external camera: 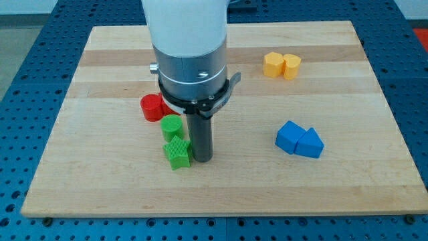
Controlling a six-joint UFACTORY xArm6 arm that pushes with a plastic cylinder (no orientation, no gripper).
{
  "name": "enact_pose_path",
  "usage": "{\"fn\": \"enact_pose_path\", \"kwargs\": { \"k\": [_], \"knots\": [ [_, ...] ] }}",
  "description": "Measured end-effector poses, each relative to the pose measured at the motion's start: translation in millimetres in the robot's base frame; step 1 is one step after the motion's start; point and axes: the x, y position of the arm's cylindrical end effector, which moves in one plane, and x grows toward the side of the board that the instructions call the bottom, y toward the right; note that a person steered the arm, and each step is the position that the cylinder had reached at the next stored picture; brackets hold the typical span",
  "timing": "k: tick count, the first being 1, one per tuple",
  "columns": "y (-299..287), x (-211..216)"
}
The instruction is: Point your arm at the red circle
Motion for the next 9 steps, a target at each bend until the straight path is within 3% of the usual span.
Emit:
{"fn": "enact_pose_path", "kwargs": {
  "k": [2,5,6,7,9],
  "knots": [
    [-7.9,-7.9],
    [-9.3,-219.3],
    [-75.4,-242.0],
    [-152.7,-243.0],
    [-232.8,-119.7]
  ]
}}
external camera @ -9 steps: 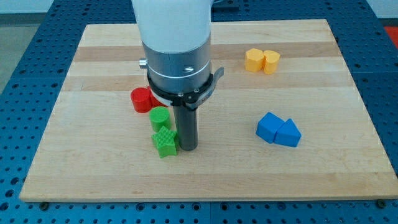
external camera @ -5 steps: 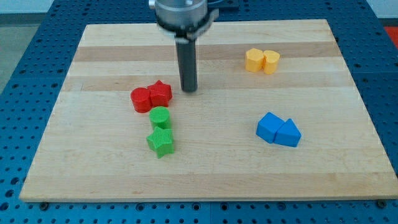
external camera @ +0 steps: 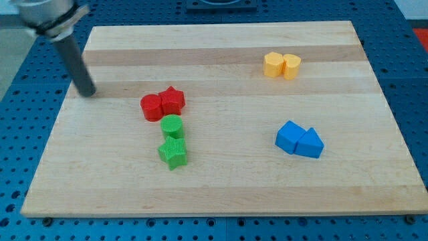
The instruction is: Point your arm at the red circle
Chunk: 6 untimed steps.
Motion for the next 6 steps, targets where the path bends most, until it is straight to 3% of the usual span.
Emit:
{"fn": "enact_pose_path", "kwargs": {
  "k": [1,2,3,4,6],
  "knots": [
    [4.4,56.8],
    [58.9,127.2],
    [127.9,115.7],
    [136.0,113.8],
    [148.3,71.0]
  ]
}}
